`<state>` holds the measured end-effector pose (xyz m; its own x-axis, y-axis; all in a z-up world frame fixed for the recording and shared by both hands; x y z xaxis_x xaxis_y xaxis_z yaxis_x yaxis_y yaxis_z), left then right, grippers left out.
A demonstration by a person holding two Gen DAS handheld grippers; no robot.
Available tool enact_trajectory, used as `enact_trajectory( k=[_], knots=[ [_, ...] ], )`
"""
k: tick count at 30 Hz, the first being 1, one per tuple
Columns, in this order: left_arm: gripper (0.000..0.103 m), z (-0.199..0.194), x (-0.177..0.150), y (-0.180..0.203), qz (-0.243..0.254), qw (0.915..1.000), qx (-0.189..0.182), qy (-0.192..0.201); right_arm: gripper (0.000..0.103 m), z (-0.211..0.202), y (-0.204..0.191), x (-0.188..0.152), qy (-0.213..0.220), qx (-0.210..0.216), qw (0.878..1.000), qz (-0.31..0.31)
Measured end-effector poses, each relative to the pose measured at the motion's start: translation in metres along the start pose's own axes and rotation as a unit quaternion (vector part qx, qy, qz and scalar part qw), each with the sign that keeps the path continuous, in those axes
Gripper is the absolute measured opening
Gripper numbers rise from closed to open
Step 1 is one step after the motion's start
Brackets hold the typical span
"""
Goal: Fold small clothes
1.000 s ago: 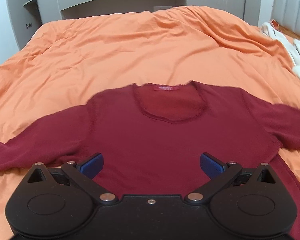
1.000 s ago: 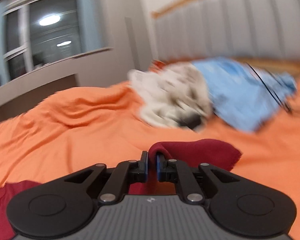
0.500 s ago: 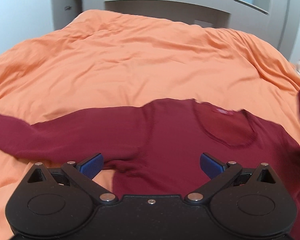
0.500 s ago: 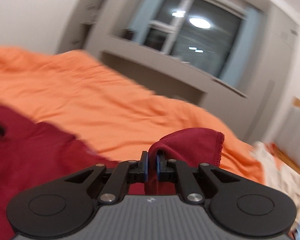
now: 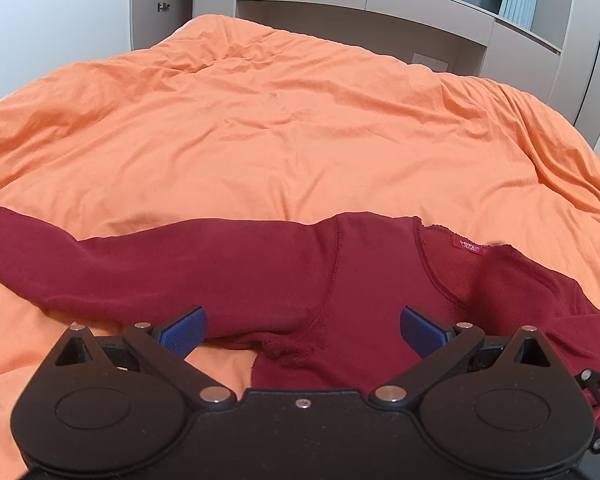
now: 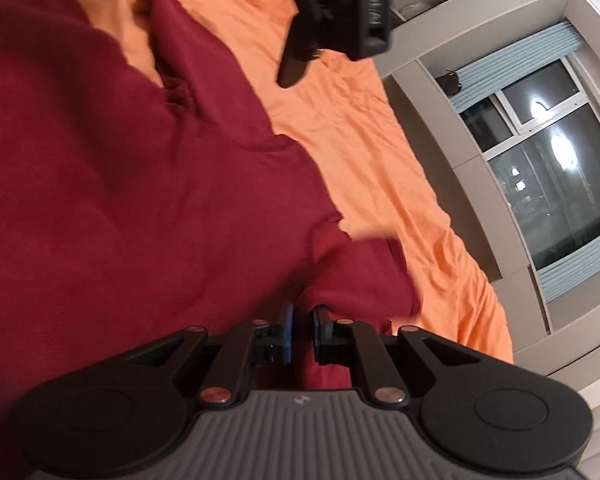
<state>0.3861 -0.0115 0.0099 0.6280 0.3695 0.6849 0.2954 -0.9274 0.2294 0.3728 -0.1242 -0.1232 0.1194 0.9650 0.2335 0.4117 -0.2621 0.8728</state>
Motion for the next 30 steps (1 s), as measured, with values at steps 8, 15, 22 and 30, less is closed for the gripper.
enact_trajectory(
  k=[8,15,22,30],
  knots=[
    [0.102,0.002,-0.001,-0.002,-0.001,1.0000,-0.008,-0.004,0.053,-0.012,0.019,-0.005,0.027,0.059,0.993,0.096],
    [0.102,0.024,-0.015,0.010,0.029,0.9991,-0.020,-0.024,0.098,-0.047,0.062,-0.043,0.038,0.087,0.968,0.233],
    [0.103,0.044,-0.031,0.027,0.055,0.9967,-0.047,-0.037,0.103,-0.063,0.115,-0.133,0.007,0.086,0.917,0.390],
    [0.102,0.062,-0.041,0.028,0.068,0.9960,-0.009,-0.057,0.102,-0.046,0.155,-0.252,-0.072,0.035,0.830,0.552]
  ],
)
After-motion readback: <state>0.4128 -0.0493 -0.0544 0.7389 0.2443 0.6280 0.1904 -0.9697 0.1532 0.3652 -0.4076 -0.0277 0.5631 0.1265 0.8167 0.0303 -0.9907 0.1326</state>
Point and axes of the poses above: each gripper's, at about its wrist camera, not at the fingertips, and z roughly the way its jaws point, y to its right, x to its top, the point moved 1 cm from there along z, roughly the way its jaws point, and after that the axes turned 12 degrees about -z, right-handed, at the moved point
